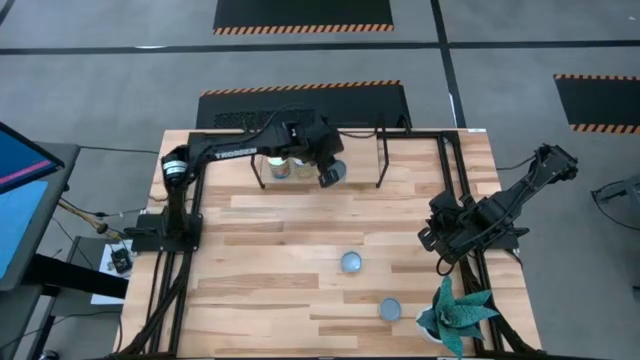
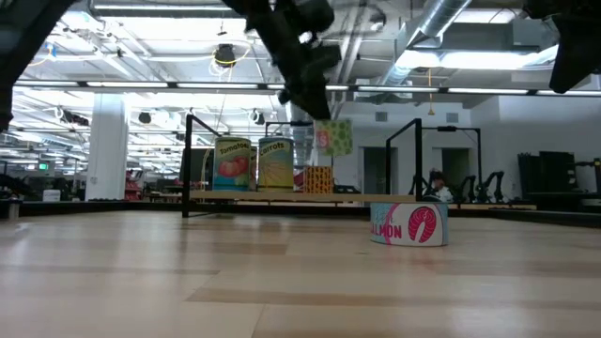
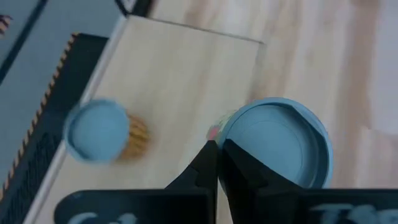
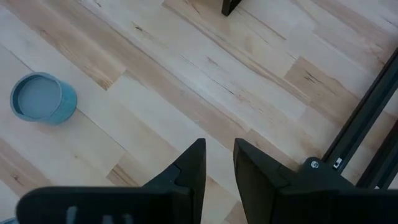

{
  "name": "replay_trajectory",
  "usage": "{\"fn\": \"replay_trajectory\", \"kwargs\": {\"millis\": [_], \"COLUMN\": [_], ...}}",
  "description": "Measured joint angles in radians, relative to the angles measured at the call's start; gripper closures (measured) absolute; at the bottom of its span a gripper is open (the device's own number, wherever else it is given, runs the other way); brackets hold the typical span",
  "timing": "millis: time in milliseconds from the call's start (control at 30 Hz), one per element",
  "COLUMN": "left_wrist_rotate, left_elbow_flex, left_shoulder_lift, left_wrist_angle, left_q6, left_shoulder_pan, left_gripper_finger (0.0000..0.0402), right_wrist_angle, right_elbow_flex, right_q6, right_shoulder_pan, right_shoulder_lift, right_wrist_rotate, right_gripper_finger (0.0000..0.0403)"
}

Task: Pick and place cans onto a shelf
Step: Put the canned peas on the shelf

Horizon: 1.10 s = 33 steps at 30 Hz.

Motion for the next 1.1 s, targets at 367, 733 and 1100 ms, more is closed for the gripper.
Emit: {"fn": "replay_trajectory", "kwargs": {"millis": [367, 733, 1100], "left_wrist_rotate": [0.034, -0.011, 0.002], "left_elbow_flex": [0.168, 0.175, 0.174], "left_shoulder_lift": [0.143, 0.161, 0.209], "left_wrist_angle": [-0.113, -0.137, -0.138], "left_q6": [0.039, 0.138, 0.240], "left_shoulder_pan": [0.039, 0.069, 0.073], "left_gripper_finger": [0.0401, 0.0401, 0.0401], "right_wrist_angle": [0.011, 0.014, 0.015], "right_elbow_flex": [0.000, 0.000, 0.000], "right_q6": [0.000, 0.000, 0.001], "right_shoulder_pan": [-0.051, -0.051, -0.051], "right_shoulder_lift": [0.000, 0.000, 0.000], "right_wrist_rotate": [0.000, 0.000, -0.001], "right_gripper_finger": [0.0295, 0.0295, 0.0295]}}
